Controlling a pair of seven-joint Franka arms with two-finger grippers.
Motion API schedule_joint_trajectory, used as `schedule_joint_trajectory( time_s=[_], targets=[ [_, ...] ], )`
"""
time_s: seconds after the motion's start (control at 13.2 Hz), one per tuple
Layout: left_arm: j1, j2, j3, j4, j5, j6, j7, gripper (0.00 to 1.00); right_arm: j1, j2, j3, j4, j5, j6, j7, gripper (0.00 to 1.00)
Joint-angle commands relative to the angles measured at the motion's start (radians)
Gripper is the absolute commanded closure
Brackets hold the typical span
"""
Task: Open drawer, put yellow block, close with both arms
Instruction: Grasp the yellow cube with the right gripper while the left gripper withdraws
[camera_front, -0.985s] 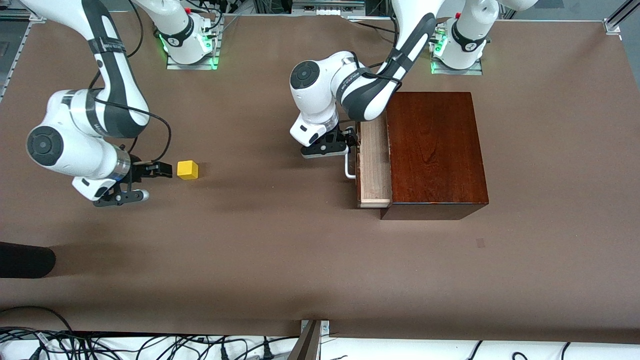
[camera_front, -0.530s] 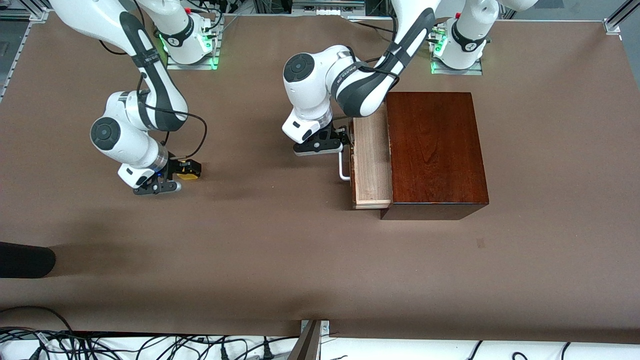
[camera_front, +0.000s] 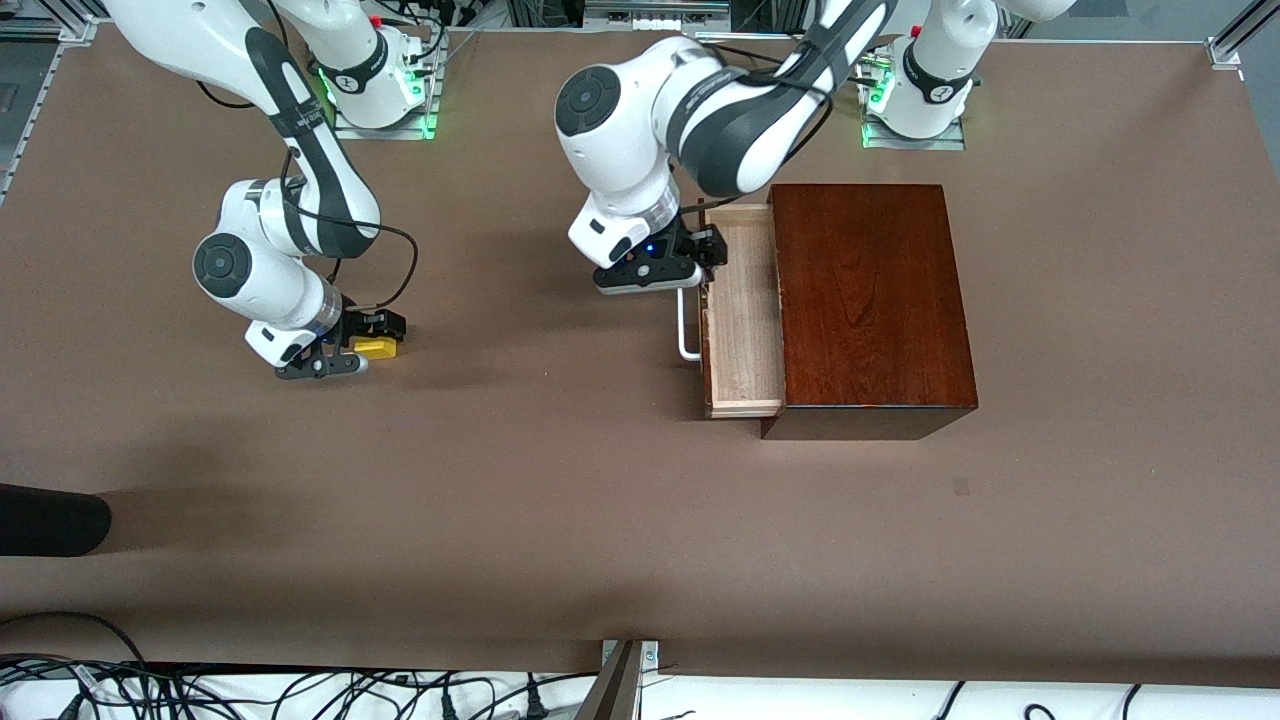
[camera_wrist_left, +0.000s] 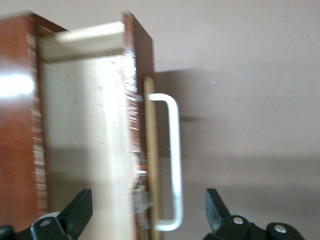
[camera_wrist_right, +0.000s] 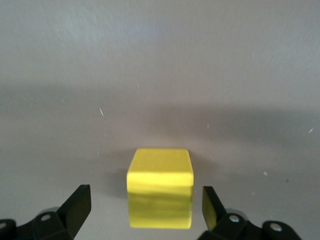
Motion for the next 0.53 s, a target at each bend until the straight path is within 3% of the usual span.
schedule_joint_trajectory(
  time_s=[0.0,0.3,0.45],
  targets=[
    [0.075,-0.079,0.002,-0.01,-0.019,-0.077,0.193,0.0,-0.003,-0.001,0.002,-0.029,0.018,0.014,0.002,0.09],
    [0.225,-0.176,-0.009,-0.027,-0.04,-0.127,0.468,0.0,-0.01,0.039,0.0,-0.024,0.018,0.052,0.002,0.32],
    [0.32,-0.226,-0.009,-0.035,-0.132,-0.166,0.545,0.0,-0.013,0.051,-0.001,-0.009,0.018,0.055,-0.003,0.43]
  ],
)
